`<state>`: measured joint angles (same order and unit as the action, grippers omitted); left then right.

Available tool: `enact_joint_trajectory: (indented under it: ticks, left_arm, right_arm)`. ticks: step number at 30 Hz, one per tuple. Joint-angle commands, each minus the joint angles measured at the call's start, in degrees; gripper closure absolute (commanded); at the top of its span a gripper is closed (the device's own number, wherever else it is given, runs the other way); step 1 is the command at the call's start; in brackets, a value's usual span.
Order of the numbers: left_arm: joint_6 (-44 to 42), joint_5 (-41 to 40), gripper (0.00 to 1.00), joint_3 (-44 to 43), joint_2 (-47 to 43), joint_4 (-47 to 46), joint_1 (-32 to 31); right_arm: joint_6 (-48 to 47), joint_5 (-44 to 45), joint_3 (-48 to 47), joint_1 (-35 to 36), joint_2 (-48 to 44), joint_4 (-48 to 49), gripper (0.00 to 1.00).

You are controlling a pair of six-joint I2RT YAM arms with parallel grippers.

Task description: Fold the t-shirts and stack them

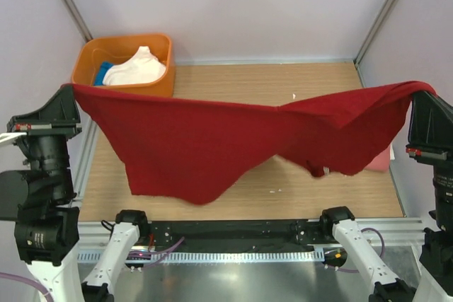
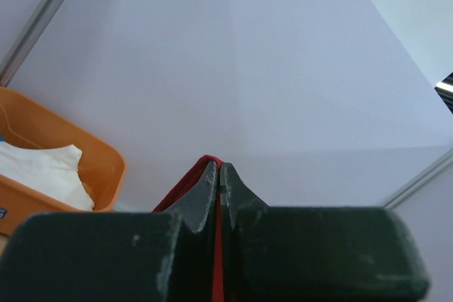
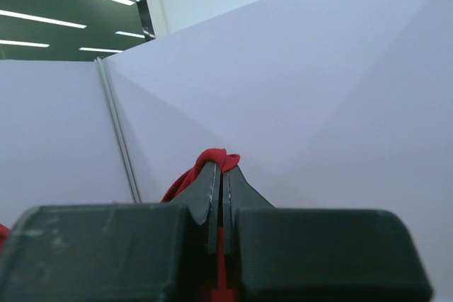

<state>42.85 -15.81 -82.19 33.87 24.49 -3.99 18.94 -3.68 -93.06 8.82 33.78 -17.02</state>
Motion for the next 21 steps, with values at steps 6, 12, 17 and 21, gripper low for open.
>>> enact_joint_trajectory:
  ticks: [6,12,17,21]
  left_arm:
    - [-1.5,-0.1,0.99,-8.0,10.5,-1.4,0.4]
    - [0.7,6.1,0.99,-3.2,25.0,-5.6,0.3]
    - [4.1,8.9,1.00,1.8,33.9,-13.1,0.3]
    - [5.3,11.1,1.00,-3.3,42.7,-15.4,0.3]
  right_arm:
    - [-1.8,5.7,-8.2,-0.1,11.4,-2.3,0.99]
    - [1.2,5.5,-9.3,-0.2,27.6,-5.5,0.99]
    - [2.7,4.6,-7.8,-0.1,36.8,-3.3,0.99]
    - [4.1,0.3,-16.3,-2.9,45.7,-4.5,0.99]
